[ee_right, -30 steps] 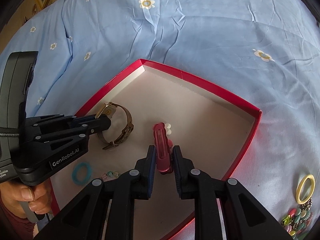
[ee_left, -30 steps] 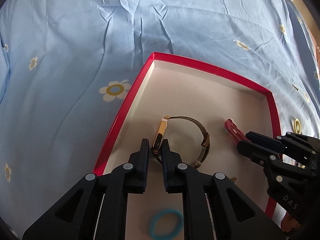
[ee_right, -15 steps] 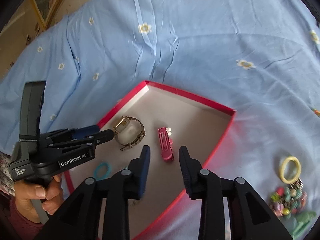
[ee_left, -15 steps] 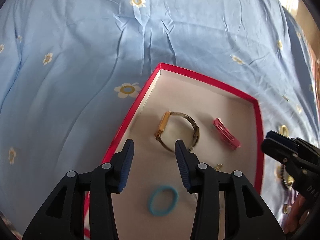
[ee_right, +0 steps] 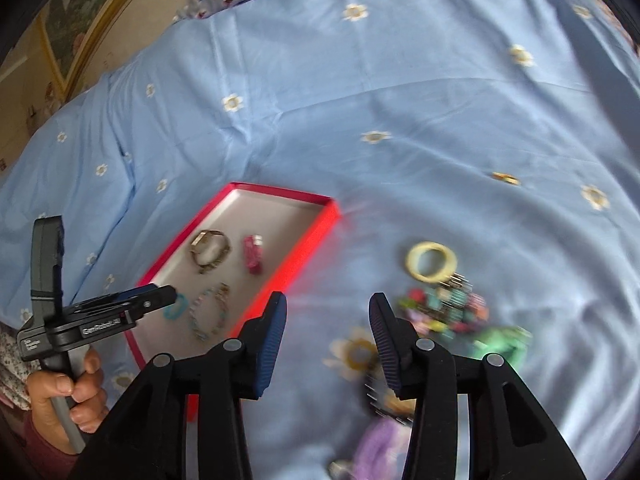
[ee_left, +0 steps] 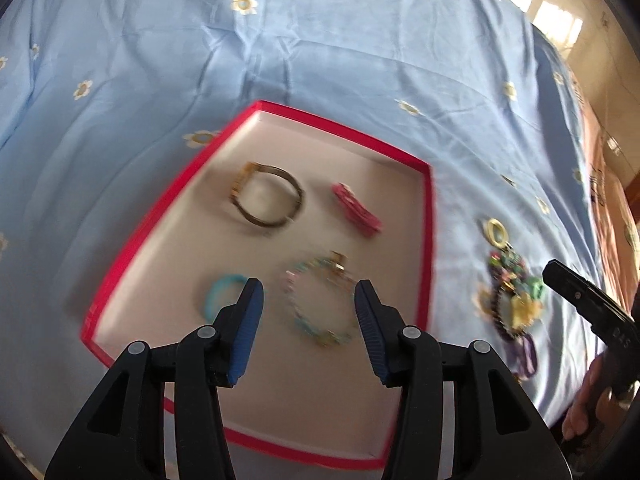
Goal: Organize jewelry
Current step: 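Lower the watch and pink clip into the box and open both grippers, then grasp the yellow butterfly clip with the left gripper while the right gripper grasps the green scrunchie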
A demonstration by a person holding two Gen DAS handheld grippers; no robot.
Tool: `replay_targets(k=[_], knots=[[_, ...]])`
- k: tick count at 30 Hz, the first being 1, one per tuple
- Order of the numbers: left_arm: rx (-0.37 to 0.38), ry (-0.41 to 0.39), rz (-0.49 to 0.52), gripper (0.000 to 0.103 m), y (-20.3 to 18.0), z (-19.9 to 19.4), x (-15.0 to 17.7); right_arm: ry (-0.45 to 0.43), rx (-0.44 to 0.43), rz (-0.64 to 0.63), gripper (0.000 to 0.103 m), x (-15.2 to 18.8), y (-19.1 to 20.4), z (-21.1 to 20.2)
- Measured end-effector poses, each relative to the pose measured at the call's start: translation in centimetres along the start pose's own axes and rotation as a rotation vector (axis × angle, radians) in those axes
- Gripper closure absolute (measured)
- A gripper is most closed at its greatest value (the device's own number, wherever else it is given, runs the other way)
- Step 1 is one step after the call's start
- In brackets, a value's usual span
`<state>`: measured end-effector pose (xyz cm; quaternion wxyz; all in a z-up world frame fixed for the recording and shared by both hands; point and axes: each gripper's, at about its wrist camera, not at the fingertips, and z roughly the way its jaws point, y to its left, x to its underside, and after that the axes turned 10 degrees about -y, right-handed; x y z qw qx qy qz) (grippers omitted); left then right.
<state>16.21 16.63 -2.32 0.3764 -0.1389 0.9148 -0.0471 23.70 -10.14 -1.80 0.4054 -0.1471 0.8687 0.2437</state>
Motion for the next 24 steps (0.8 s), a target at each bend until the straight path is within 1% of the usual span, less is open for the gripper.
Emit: replay_targets(k=[10,13,24], knots=[[0.085,0.020,0.076,0.057,-5.2,-0.7,1.4,-0.022,0.092,0.067,0.058,2.2,-5.3,-4.6],[0.123,0.027,0.100,0.056,-6.9,-0.9,1.7,-0.022,0.111,0.086,0.058,2.8,-6.3,-5.2],[0.193,0.058,0.176,0.056,-11.9,-0.2,2.1,-0.019,0.142,0.131,0.058,3.4,-9.3,-5.2]])
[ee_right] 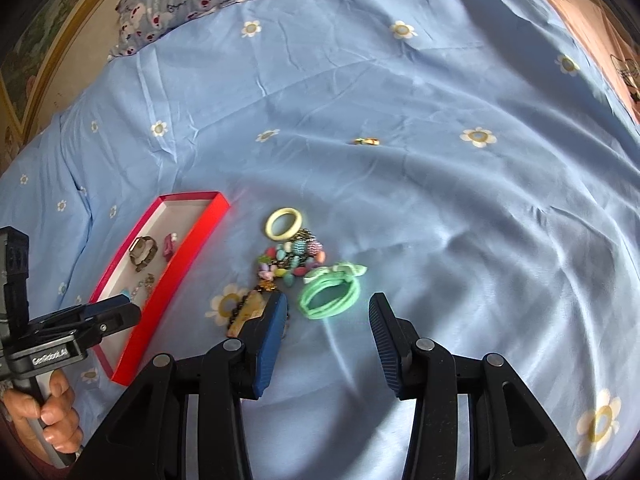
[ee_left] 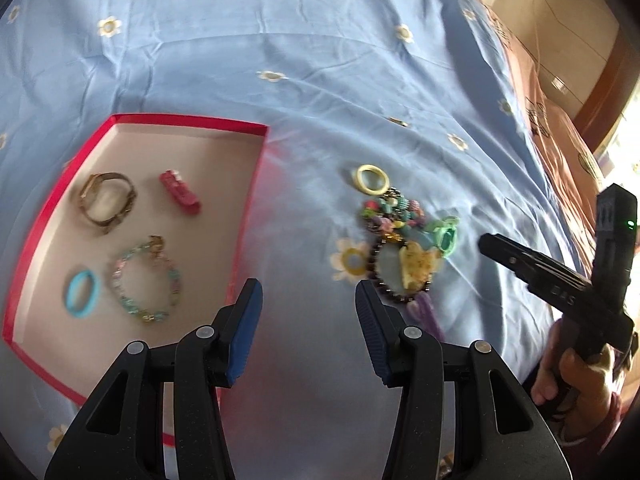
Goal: Organize jewelry
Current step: 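Grasp the yellow butterfly clip with the left gripper while the right gripper grasps the green scrunchie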
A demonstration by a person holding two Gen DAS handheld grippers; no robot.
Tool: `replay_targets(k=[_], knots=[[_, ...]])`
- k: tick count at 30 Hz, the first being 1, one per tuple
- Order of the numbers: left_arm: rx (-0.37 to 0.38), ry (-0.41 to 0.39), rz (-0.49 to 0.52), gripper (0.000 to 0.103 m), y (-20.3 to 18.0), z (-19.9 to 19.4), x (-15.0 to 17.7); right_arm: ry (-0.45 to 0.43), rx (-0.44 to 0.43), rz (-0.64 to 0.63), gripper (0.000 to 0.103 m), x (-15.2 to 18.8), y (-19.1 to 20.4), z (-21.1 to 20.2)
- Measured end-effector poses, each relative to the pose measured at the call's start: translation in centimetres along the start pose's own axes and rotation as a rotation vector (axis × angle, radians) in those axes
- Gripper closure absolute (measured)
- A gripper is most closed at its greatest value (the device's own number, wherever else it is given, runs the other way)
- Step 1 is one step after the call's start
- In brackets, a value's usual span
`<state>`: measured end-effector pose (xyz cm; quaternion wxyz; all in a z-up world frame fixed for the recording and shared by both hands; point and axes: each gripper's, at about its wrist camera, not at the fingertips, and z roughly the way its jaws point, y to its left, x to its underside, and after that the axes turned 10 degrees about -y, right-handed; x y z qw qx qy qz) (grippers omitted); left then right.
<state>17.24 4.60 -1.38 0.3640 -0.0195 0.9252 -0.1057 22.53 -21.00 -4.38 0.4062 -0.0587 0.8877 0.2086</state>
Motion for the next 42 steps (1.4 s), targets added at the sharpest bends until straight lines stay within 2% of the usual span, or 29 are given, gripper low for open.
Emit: replay_targets(k=[8,9,11,16,18,19,20,24,27,33,42], knots=[[0.073,0.025,0.047,0.053,-3.0,1.8,-0.2,0.033,-0.002,0.014,0.060,-0.1,-1.5,1.8],[0.079,0.030,0.053,0.053,-3.3,2.2,-0.3,0.035,-0.005,0.016,0.061,-0.2,-1.5,2.0],[0.098,0.045,0.064,0.053,-4.0,3.0,-0.2,0.044,-0.014,0.018,0.070,-0.4,-1.6,2.5],[0.133,0.079,0.099,0.053,-5.7,4.8,-0.2,0.091,-0.022,0.018,0.072,-0.6,-1.8,4.2],[0.143,0.085,0.109,0.053,-6.3,5.3,-0.2,0.111,-0.025,0.027,0.082,-0.3,-2.0,4.9],[0.147,0.089,0.113,0.053,-6.7,5.7,-0.3,0.116,-0.022,0.026,0.092,-0.2,-2.1,5.1],[0.154,0.093,0.117,0.053,-7.0,6.1,-0.3,0.116,-0.025,0.029,0.097,-0.1,-2.2,5.2],[0.165,0.109,0.121,0.053,-7.7,7.7,-0.4,0.101,-0.021,0.032,0.098,-0.2,-2.3,4.9],[0.155,0.119,0.132,0.073,-7.9,8.6,-0.3,0.089,-0.013,0.038,0.099,-0.3,-2.6,4.5],[0.137,0.084,0.138,0.074,-6.9,7.8,-0.3,0.077,-0.023,0.044,0.099,-0.5,-2.6,4.2],[0.104,0.030,0.095,0.074,-3.7,4.8,-0.6,0.060,-0.061,0.018,0.099,-0.9,-0.3,3.3]])
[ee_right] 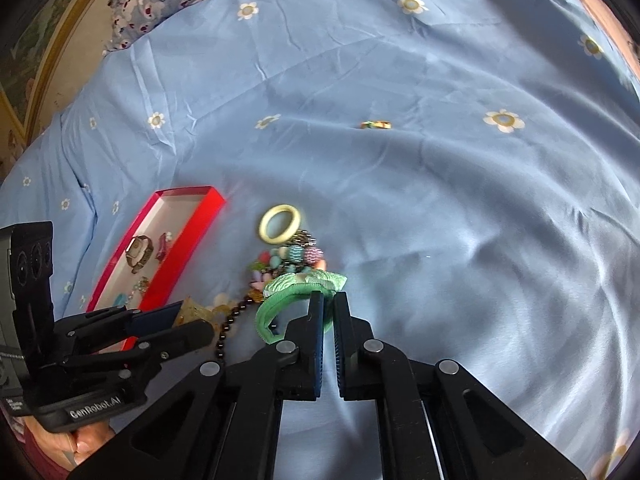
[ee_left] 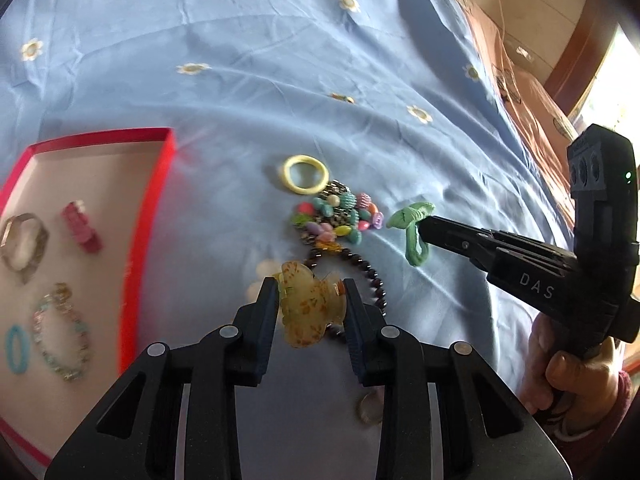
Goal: Organize jewelry
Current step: 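Grasp the yellow butterfly clip with the left gripper while the right gripper grasps the green scrunchie, then carry both items into the box and open both grippers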
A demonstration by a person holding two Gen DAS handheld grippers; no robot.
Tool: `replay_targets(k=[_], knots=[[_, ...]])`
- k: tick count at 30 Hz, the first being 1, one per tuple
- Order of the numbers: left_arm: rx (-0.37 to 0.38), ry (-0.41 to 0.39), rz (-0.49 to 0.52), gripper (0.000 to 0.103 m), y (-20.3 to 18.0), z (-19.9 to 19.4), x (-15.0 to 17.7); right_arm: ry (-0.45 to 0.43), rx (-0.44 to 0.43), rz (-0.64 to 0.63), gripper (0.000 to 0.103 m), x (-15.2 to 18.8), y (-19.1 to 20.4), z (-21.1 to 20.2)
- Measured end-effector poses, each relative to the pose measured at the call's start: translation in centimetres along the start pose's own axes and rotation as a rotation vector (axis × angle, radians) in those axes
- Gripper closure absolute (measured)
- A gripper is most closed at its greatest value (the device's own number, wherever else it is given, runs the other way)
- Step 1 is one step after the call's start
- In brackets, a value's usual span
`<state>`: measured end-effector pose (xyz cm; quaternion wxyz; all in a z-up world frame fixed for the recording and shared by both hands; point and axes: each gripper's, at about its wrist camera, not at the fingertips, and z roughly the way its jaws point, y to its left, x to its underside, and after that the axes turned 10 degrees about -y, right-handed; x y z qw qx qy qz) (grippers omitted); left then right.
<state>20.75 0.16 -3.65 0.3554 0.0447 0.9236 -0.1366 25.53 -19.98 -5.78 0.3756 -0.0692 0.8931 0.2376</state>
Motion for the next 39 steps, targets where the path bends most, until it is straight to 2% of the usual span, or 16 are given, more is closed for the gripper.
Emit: replay_targets(k=[14,39], knots=[[-0.077,-0.078,-0.099,0.074,5.3,-5.5,1.1,0.010,-0.069,-0.073,0.099,0.3,5.4,0.1],[-0.213,-0.122,-0.225,0.074,14.2,-10.3,3.4,0.066,-0.199,-0.205,0.099,1.1,15.2,3.1]])
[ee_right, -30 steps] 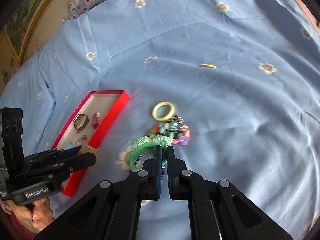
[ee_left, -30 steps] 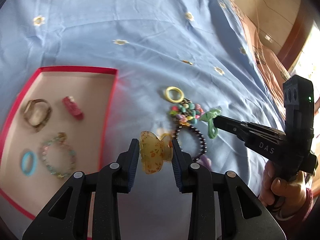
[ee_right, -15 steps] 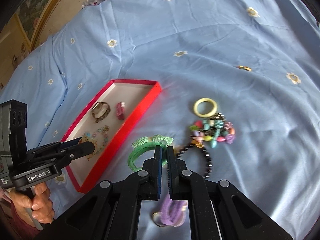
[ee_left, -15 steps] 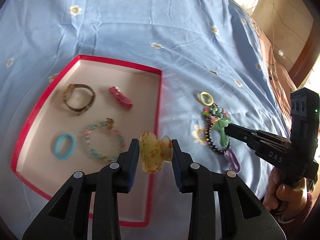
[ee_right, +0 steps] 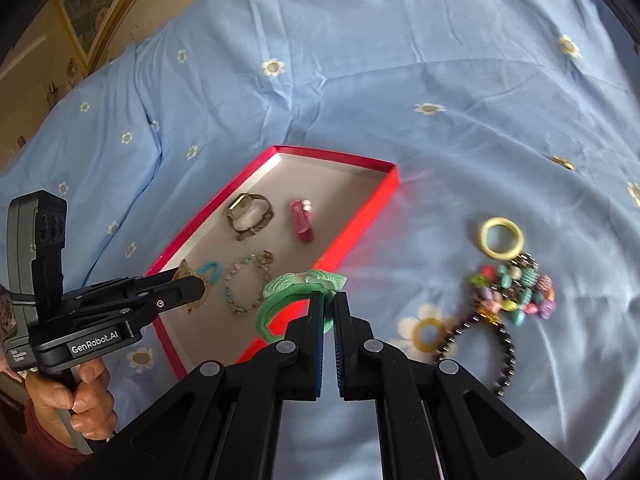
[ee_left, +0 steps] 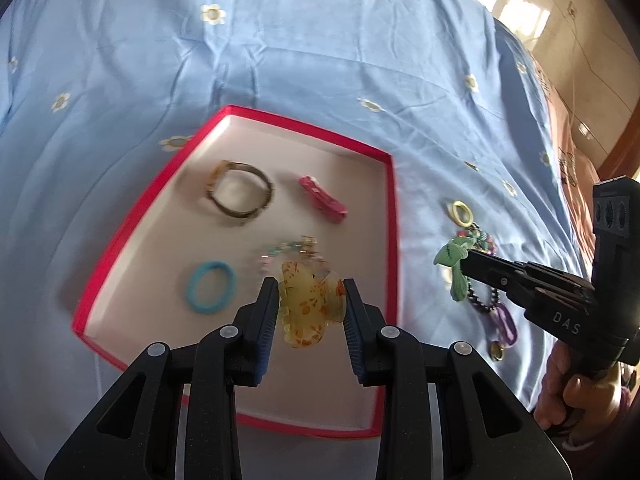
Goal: Organize jewelry
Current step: 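Carry both items into the box and open both grippers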
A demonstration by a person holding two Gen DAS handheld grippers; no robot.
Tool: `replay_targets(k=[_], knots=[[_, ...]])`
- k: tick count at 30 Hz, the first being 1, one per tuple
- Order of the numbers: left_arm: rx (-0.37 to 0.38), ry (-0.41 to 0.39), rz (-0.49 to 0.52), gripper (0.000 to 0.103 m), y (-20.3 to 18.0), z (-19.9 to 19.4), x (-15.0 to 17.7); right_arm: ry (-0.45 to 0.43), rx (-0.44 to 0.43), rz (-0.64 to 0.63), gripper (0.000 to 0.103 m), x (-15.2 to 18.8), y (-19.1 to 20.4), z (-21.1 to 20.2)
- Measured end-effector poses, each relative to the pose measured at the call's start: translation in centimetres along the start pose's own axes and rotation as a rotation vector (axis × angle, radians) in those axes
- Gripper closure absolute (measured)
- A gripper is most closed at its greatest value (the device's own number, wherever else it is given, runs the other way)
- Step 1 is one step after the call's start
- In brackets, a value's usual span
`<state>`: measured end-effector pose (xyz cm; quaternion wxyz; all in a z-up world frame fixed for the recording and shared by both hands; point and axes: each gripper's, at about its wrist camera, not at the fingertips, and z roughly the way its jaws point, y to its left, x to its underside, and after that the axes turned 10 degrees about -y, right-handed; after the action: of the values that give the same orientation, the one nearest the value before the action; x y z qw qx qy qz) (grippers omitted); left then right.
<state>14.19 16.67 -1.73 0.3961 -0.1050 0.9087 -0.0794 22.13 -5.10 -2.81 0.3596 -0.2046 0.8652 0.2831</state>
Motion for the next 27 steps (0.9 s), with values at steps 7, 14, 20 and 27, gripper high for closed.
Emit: replay_targets(k=[7,14,20,27], knots=[[-0.044,-0.004,-0.022,0.074,2.7,0.0,-0.3,0.016,-0.034,-0.047,0.099,-0.8,2.5,1.9],[-0.096,-0.004,-0.025,0.074,5.2,0.9,-1.5,0.045,-0.039,-0.082,0.099,-1.5,3.7,4.6],[-0.132,0.024,-0.002,0.074,6.4,3.2,-2.8,0.073,-0.032,-0.117,0.099,-2.0,4.3,7.0],[-0.157,0.063,0.017,0.074,7.1,5.5,-3.0,0.114,-0.007,-0.142,0.099,-2.1,4.1,9.5]])
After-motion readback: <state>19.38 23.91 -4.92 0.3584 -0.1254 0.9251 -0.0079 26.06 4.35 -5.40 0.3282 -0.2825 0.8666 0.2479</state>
